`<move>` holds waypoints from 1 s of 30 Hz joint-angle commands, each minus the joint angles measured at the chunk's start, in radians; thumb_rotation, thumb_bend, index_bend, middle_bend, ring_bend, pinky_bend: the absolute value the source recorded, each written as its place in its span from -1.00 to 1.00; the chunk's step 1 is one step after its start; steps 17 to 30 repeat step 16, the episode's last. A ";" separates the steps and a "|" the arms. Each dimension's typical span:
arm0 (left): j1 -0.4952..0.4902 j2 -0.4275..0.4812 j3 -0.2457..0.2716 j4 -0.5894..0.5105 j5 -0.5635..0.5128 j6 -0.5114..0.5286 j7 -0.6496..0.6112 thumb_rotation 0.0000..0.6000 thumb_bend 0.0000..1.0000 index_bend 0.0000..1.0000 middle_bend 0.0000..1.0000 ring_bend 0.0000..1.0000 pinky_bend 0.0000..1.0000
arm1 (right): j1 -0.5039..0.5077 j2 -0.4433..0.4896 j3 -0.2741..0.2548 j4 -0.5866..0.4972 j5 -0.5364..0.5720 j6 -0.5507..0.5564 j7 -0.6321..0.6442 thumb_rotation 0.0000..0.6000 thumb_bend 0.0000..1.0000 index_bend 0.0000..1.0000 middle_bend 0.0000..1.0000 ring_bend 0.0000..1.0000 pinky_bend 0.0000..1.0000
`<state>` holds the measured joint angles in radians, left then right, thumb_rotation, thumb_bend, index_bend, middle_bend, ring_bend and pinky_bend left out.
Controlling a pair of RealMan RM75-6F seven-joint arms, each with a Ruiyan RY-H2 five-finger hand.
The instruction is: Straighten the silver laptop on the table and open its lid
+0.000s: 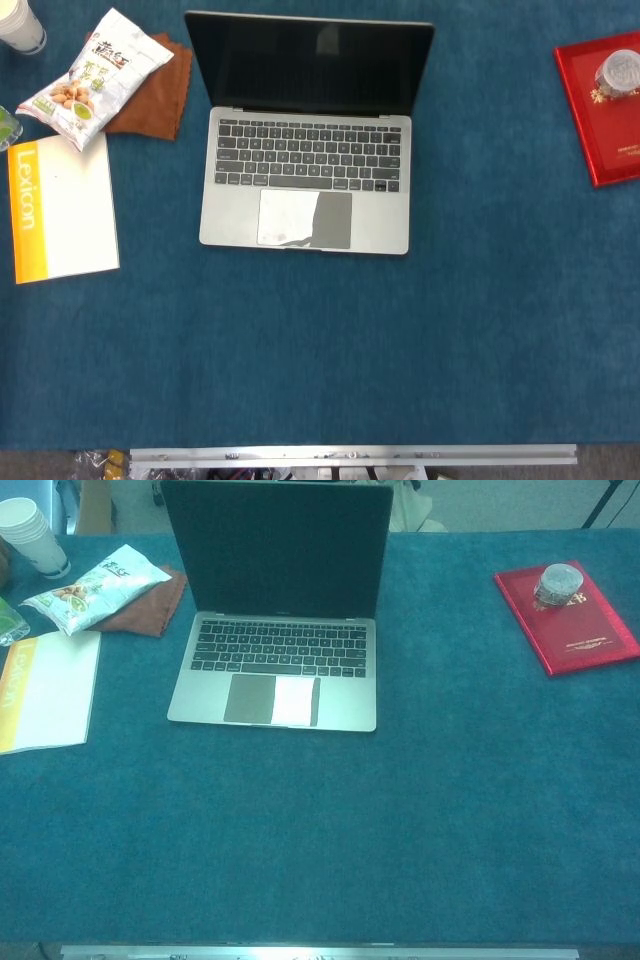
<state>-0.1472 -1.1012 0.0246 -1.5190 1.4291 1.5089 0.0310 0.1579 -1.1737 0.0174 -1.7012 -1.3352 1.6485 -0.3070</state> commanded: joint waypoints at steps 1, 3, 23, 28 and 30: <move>0.018 -0.006 0.004 -0.004 0.008 0.016 0.011 1.00 -0.36 -0.92 -1.00 -1.00 -0.88 | -0.029 0.001 -0.005 0.026 0.002 0.005 0.032 1.00 -0.41 -1.00 -0.93 -0.99 -0.85; 0.026 -0.007 0.002 -0.004 0.007 0.020 0.011 1.00 -0.36 -0.92 -1.00 -1.00 -0.88 | -0.039 0.001 -0.002 0.039 0.001 0.005 0.040 1.00 -0.41 -1.00 -0.93 -0.99 -0.85; 0.046 -0.003 -0.021 0.014 0.001 0.003 -0.014 1.00 -0.36 -0.92 -1.00 -1.00 -0.88 | -0.075 0.010 0.029 0.056 -0.005 -0.016 0.056 1.00 -0.41 -1.00 -0.93 -0.99 -0.85; 0.046 -0.003 -0.021 0.014 0.001 0.003 -0.014 1.00 -0.36 -0.92 -1.00 -1.00 -0.88 | -0.075 0.010 0.029 0.056 -0.005 -0.016 0.056 1.00 -0.41 -1.00 -0.93 -0.99 -0.85; 0.046 -0.003 -0.021 0.014 0.001 0.003 -0.014 1.00 -0.36 -0.92 -1.00 -1.00 -0.88 | -0.075 0.010 0.029 0.056 -0.005 -0.016 0.056 1.00 -0.41 -1.00 -0.93 -0.99 -0.85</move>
